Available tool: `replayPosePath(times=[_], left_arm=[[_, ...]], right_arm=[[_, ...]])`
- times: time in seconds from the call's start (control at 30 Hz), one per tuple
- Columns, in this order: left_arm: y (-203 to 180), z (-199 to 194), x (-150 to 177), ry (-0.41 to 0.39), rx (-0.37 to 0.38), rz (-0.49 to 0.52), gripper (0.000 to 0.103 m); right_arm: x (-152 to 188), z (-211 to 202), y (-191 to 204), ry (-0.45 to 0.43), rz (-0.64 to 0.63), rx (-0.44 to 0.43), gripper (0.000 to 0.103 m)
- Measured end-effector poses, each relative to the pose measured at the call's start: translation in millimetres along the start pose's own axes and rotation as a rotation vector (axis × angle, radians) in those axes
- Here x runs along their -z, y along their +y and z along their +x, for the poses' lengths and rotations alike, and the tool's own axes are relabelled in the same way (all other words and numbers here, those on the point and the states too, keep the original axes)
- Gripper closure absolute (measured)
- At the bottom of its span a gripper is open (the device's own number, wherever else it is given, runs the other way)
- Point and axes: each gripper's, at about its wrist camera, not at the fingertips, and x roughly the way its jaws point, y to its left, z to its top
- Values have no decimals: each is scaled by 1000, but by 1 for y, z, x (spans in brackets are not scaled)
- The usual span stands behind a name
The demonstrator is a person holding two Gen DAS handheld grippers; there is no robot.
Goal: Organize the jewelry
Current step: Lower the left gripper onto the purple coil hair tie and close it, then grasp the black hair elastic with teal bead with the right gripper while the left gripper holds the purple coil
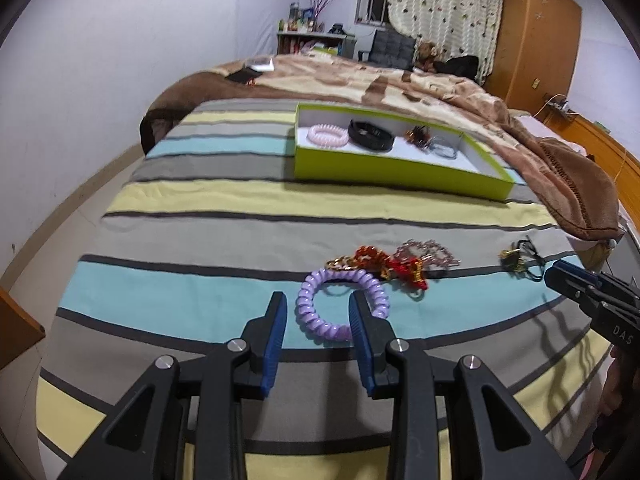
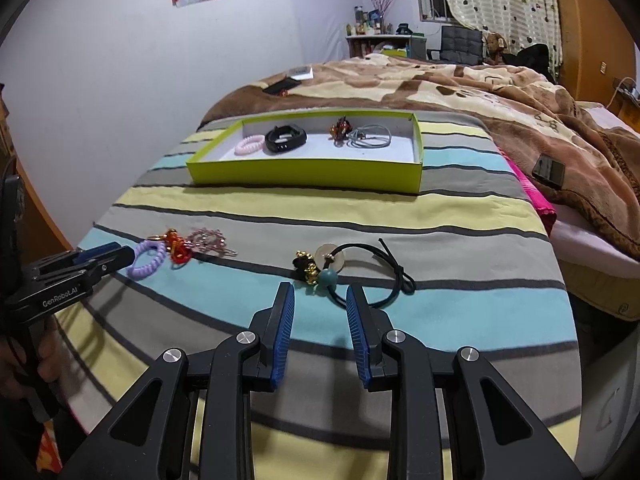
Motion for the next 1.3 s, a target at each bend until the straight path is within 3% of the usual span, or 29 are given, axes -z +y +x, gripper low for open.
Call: replayPosePath(times=[0.4,0.5,0.57,0.7,0.73,1.3], left_arm=[[-4,10,0,27,-44,28,70],[-5,9,-1,27,-49,35,70],[-7,10,-1,27,-54,42,71],[-9,9,-1,27,-55,56,90],[-8,9,-1,27,-52,56,92],[-13,-3,9,27,30,56,93]], right_arm=[[-9,33,-4,116,-67,36,76],[-9,34,-1,115,-94,57,91],[-9,33,0,114,-101,58,92],[-8,30,2,105,-101,59,93],[-7,28,1,99,-94,55,102],[-3,1,-8,16,-9,17,102]])
